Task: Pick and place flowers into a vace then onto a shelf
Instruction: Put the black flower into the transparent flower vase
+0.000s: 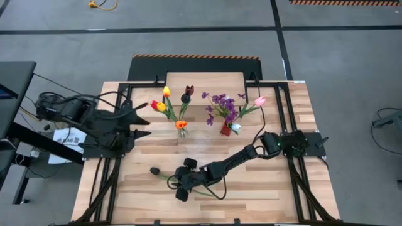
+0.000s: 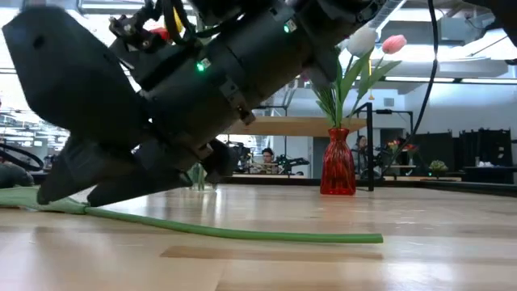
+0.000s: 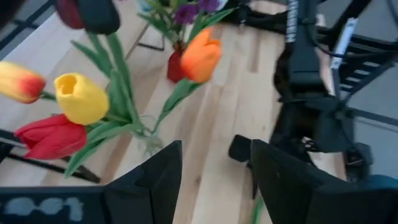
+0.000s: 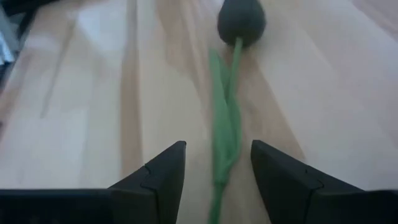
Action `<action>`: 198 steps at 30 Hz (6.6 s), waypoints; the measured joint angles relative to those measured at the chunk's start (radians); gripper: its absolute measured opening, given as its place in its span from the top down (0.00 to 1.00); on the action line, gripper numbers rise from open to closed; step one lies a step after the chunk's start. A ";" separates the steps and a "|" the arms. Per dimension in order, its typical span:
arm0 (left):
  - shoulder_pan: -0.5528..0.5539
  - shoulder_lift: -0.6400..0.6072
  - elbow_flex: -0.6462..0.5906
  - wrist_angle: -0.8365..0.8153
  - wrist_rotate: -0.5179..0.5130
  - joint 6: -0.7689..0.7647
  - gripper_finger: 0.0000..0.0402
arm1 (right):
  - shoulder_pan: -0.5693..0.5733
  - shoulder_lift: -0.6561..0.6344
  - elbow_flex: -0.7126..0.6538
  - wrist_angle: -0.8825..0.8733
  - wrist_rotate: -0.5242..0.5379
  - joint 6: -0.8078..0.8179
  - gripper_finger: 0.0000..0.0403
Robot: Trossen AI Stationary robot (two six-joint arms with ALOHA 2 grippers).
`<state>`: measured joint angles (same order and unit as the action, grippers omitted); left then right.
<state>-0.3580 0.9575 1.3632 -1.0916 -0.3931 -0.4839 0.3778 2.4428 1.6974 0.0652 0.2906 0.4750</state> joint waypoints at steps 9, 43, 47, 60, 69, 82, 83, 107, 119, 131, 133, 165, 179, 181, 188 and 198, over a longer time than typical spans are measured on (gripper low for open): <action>-0.124 -0.009 0.000 0.015 -0.061 -0.049 0.54 | -0.012 0.050 0.006 -0.004 0.014 -0.005 0.58; -0.137 0.000 0.000 0.006 -0.058 -0.102 0.54 | -0.015 -0.017 -0.012 0.029 -0.019 -0.185 1.00; -0.135 0.009 0.000 0.002 -0.049 -0.129 0.54 | 0.029 -0.114 -0.008 0.020 0.063 -0.275 1.00; -0.377 -0.173 -0.214 0.432 -0.192 0.119 0.55 | 0.214 -0.410 -0.178 -0.098 0.361 -0.474 1.00; -0.491 -0.362 -0.763 1.218 -0.182 0.429 0.55 | 0.231 -0.480 -0.575 0.840 0.335 -0.659 1.00; -0.518 -0.335 -1.142 1.720 -0.127 0.508 0.55 | 0.141 -0.261 -0.442 1.405 0.100 -0.744 1.00; -0.517 -0.328 -1.154 1.739 -0.128 0.505 0.55 | 0.133 -0.256 -0.422 1.378 0.072 -0.741 1.00; -0.459 0.136 -1.101 2.155 -0.163 0.497 0.54 | 0.111 -0.229 -0.220 0.957 0.209 -0.737 1.00; -0.445 0.216 -0.983 2.154 -0.136 0.565 0.54 | 0.111 -0.229 -0.220 0.929 0.262 -0.736 1.00; -0.445 0.216 -0.977 2.133 -0.169 0.553 0.57 | 0.110 -0.229 -0.220 0.929 0.261 -0.736 1.00; -0.445 0.216 -0.977 2.131 -0.170 0.553 0.61 | 0.110 -0.229 -0.220 0.929 0.261 -0.736 1.00; -0.561 0.051 -0.354 0.614 -0.543 0.204 1.00 | 0.118 -0.232 -0.222 0.570 0.256 -0.493 0.43; -0.400 0.075 0.096 0.108 -0.477 0.058 1.00 | 0.103 -0.232 -0.221 0.353 0.024 -0.344 0.48; -0.353 0.098 0.156 0.048 -0.467 0.078 1.00 | 0.097 -0.232 -0.222 0.334 -0.009 -0.320 0.49; -0.195 0.205 0.337 -0.139 -0.454 0.111 1.00 | 0.090 -0.232 -0.221 0.324 -0.028 -0.316 0.51; -0.016 0.308 0.370 -0.007 -0.300 0.307 1.00 | 0.091 -0.232 -0.221 0.323 -0.031 -0.316 0.53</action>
<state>-0.3741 1.2650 1.7336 -1.0983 -0.6931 -0.1770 0.4686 2.2105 1.4760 0.3885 0.2600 0.1585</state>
